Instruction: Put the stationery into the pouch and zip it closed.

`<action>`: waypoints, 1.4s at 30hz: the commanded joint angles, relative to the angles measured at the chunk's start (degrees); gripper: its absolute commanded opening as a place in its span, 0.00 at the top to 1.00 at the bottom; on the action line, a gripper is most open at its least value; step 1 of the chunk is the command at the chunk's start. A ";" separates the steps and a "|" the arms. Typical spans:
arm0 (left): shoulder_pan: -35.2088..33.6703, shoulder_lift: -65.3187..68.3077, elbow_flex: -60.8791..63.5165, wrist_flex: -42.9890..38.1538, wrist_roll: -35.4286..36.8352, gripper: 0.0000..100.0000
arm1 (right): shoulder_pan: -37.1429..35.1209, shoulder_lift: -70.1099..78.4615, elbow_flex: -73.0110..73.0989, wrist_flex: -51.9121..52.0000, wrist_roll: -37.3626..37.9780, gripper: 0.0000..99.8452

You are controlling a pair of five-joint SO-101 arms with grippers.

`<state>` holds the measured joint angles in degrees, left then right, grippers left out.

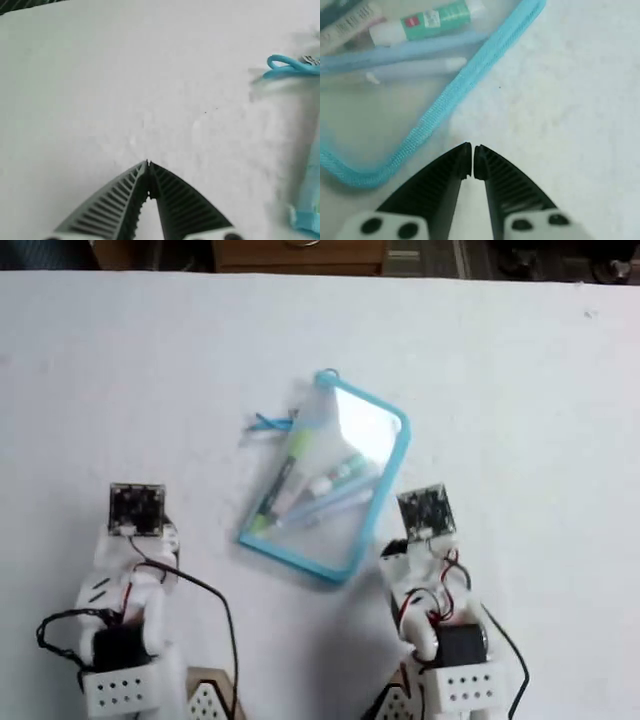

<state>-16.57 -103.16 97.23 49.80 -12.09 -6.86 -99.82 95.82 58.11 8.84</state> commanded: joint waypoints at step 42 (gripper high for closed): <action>-10.86 -0.66 -0.26 23.47 0.00 0.97 | 6.81 -1.89 1.14 12.09 0.35 0.98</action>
<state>-27.12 -103.43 97.23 72.92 -11.91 -0.62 -101.32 96.44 69.98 8.92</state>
